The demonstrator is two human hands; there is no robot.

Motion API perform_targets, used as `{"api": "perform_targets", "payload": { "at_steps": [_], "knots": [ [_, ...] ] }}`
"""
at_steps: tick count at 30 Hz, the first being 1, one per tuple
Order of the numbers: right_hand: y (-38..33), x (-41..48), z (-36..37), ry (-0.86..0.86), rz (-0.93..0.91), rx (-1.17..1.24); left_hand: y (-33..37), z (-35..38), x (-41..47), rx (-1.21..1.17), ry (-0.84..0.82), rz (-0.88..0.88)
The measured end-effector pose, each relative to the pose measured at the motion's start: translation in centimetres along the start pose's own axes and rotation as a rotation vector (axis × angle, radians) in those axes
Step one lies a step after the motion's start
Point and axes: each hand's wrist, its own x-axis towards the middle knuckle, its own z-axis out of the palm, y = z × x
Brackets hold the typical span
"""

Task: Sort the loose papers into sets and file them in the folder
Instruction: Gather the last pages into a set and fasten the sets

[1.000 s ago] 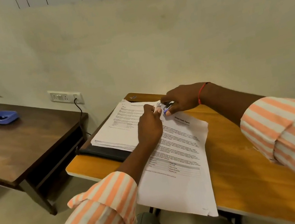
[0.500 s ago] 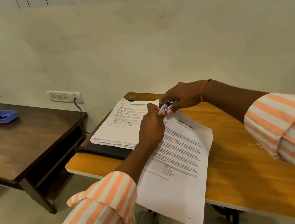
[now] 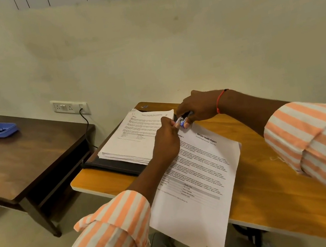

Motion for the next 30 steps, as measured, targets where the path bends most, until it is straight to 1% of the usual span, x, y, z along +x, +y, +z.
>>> {"api": "perform_targets", "payload": {
  "at_steps": [6,9,12,15,19,24,27,30],
  "knots": [
    [-0.2,0.1,0.3,0.018,-0.011,-0.057,-0.3,0.3,-0.2,0.009,0.017,-0.040],
    [-0.1,0.5,0.7,-0.027,0.034,0.070,-0.5,0.4,0.1,-0.005,0.033,-0.068],
    [0.4,0.7,1.1,-0.017,0.099,0.242,-0.7,0.0,0.6,-0.084,0.054,-0.118],
    [1.0,1.0,2.0,0.024,0.154,0.305,-1.3,-0.5,1.0,-0.177,0.064,-0.154],
    [1.1,2.1,3.6,0.080,0.234,0.389,-1.9,-1.0,1.9,-0.315,0.078,-0.308],
    [0.9,4.1,4.7,0.171,0.292,0.473,-2.5,-1.3,3.2,-0.426,0.097,-0.419],
    [1.9,6.6,5.4,0.210,0.345,0.474,-3.5,-1.5,4.9,-0.426,0.118,-0.461],
    [3.6,10.0,6.6,0.318,0.372,0.507,-5.0,-1.7,7.4,-0.408,0.128,-0.511]
  ]
}}
